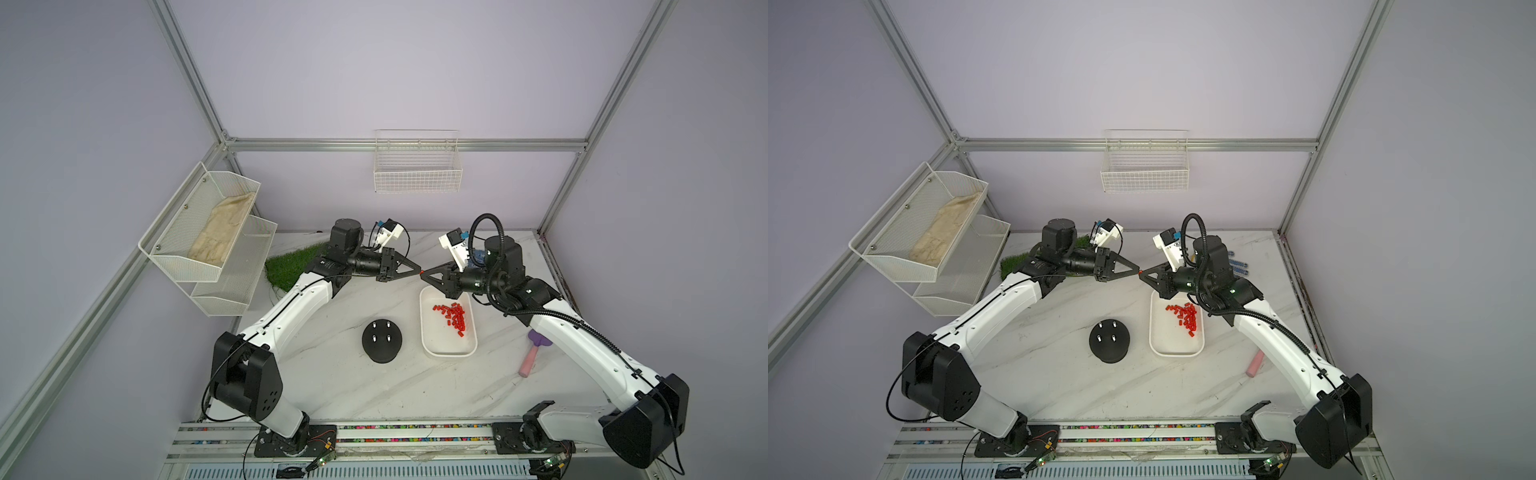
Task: Cover the protruding screws with screw protection sleeves
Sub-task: Pick up the screw protection sleeve from the storage box.
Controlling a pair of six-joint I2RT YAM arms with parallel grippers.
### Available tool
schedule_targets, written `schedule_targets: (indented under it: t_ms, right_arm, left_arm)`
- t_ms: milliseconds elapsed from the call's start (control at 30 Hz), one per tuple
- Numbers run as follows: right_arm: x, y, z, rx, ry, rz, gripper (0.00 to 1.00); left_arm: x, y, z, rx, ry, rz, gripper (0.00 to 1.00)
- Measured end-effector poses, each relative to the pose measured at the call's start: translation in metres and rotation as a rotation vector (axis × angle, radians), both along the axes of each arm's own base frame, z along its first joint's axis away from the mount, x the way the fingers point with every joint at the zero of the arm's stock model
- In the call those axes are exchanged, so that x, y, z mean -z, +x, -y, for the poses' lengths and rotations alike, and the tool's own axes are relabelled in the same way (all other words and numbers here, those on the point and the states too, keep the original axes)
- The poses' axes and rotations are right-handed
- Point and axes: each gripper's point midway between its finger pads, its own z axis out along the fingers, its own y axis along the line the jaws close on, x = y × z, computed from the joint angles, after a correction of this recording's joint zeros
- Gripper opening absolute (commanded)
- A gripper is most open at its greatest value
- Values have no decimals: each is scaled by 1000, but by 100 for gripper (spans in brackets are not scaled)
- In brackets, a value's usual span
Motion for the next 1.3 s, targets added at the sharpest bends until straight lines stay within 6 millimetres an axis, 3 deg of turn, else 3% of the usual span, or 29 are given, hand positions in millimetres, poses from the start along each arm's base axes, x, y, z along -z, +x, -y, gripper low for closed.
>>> schedule_targets:
  t_ms: [267, 667, 800, 933, 1100, 1300]
  right_arm:
    - [1, 3, -1, -6, 11, -35, 11]
    - [0, 4, -2, -16, 24, -59, 12]
    - [-1, 5, -1, -16, 30, -71, 18]
    - [-2, 6, 0, -13, 34, -76, 30]
    - [-2, 11, 5, 3, 41, -80, 33]
    - [-4, 20, 20, 63, 49, -79, 43]
  left_arm:
    - [0, 1, 0, -5, 1, 6, 16]
    - [1, 3, 0, -14, 4, 12, 4]
    - [1, 3, 0, -17, 5, 17, 1]
    - [0, 2, 2, -14, 5, 20, 0]
    - [-4, 5, 7, -29, -21, 29, 0]
    - [4, 25, 14, -79, -54, -18, 0]
